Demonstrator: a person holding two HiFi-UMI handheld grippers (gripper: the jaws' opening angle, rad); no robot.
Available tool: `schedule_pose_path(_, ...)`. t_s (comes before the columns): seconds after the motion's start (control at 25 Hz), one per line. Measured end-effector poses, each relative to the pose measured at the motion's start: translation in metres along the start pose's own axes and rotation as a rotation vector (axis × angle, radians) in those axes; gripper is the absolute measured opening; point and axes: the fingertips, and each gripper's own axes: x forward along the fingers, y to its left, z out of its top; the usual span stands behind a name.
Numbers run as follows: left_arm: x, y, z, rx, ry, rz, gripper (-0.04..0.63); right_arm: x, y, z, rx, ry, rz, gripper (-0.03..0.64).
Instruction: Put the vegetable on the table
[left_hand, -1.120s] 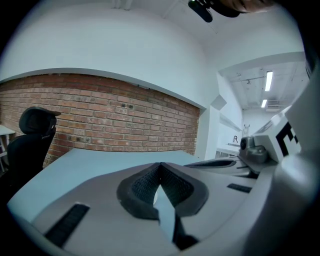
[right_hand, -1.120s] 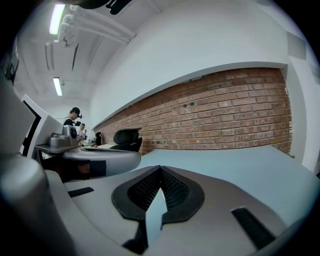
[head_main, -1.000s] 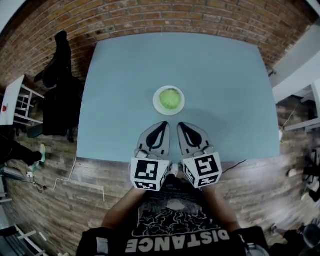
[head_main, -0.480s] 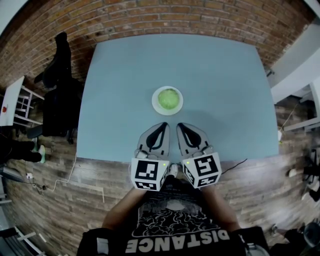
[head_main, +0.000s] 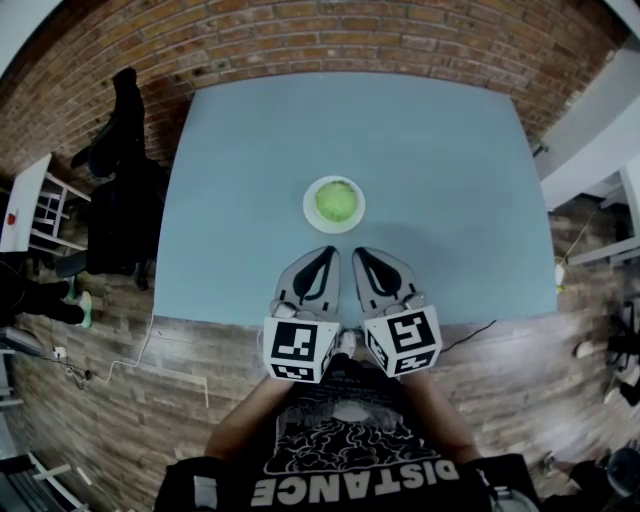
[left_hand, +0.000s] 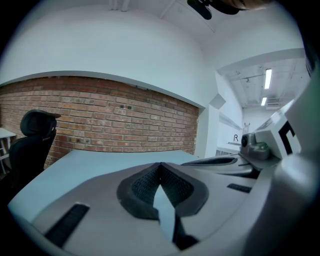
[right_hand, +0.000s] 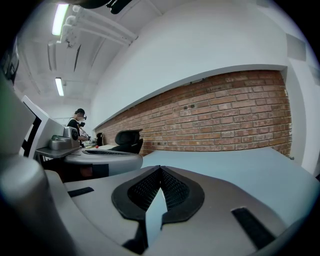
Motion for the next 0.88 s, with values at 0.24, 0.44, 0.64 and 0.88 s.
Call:
schedule_pose_path(0.24,0.0003,-0.0001,0.0002,0.003,0.006,0.003,0.002,-0.0007,-0.0005,0.0002,0.004,0.000,-0.002,0.008)
schedule_pose_path(0.44,0.0006,-0.0009,0.0008,0.007,0.005,-0.001,0.002,-0.0010,-0.0003,0.0009,0.002,-0.006,0.000,0.008)
schedule_pose_path(0.64,0.0009,-0.0027,0.0006,0.009,0.003,-0.002,0.002,-0.0026,-0.0018,-0.0005,0.001,-0.003,-0.007,0.008)
schedule_pose_path(0.88,0.0011,-0.0013,0.0010,0.006,0.006,-0.001,0.002,-0.0014,-0.0005,-0.0001,0.000,0.000,0.000,0.008)
